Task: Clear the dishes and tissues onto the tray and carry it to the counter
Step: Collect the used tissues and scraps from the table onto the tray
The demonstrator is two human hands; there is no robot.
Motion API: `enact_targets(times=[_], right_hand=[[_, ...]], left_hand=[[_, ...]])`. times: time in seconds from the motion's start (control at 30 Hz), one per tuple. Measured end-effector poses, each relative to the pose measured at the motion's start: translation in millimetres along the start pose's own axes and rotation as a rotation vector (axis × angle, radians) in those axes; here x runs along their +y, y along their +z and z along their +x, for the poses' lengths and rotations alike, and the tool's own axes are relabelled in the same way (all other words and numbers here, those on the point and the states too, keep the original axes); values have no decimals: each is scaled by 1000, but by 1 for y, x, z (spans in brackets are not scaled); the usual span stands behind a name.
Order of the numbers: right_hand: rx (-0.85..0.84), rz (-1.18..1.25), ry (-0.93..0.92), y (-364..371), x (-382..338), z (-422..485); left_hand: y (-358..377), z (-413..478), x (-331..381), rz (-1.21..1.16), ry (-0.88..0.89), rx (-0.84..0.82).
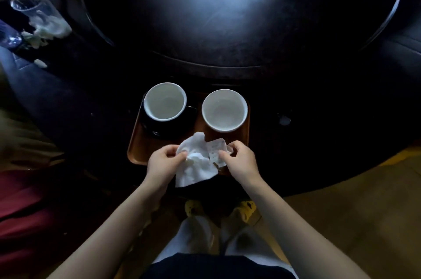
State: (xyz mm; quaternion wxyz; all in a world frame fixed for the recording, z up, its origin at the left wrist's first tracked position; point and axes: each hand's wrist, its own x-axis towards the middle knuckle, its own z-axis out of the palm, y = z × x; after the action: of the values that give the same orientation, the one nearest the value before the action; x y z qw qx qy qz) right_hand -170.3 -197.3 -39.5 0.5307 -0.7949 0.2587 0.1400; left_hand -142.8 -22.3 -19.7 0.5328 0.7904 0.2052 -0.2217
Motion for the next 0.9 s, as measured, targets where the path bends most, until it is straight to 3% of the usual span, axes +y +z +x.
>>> enact_targets(times=[0.2, 0.3, 0.37, 0.43, 0.57, 0.77, 0.9], right_hand=[[151, -223, -79, 18, 2, -4], [346, -378, -281, 17, 3, -19], [311, -405, -471, 20, 1, -28], [163, -483, -576, 30, -1, -31], [91, -540, -589, 47, -2, -17], [224, -513, -563, 52, -8, 3], [225, -636, -559, 57, -12, 11]], left_hand=[[-7, 20, -3, 55, 8, 16], [-6, 18, -6, 30, 29, -30], [-4, 16, -6, -16, 34, -69], [-1, 15, -4, -72, 30, -97], [-3, 11, 0, -217, -10, -126], [-27, 21, -22, -43, 33, -116], [-42, 16, -30, -76, 100, -71]])
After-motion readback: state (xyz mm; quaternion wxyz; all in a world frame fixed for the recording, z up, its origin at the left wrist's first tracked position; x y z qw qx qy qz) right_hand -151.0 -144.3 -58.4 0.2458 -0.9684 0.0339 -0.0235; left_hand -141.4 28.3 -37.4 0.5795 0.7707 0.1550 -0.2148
